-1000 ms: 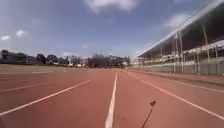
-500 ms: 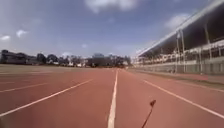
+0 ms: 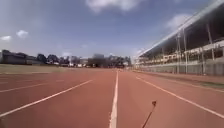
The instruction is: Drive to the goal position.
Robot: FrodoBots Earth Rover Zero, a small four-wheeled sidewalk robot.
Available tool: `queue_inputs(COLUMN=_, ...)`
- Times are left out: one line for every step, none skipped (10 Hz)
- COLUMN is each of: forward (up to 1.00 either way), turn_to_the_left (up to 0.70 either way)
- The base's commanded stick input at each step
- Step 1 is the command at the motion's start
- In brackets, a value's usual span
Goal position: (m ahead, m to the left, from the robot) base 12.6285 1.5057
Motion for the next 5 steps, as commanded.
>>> queue_inputs(forward=0.7, turn_to_the_left=-0.35)
queue_inputs(forward=0.7, turn_to_the_left=-0.35)
queue_inputs(forward=0.7, turn_to_the_left=-0.35)
queue_inputs(forward=0.7, turn_to_the_left=-0.21)
queue_inputs(forward=0.7, turn_to_the_left=0.0)
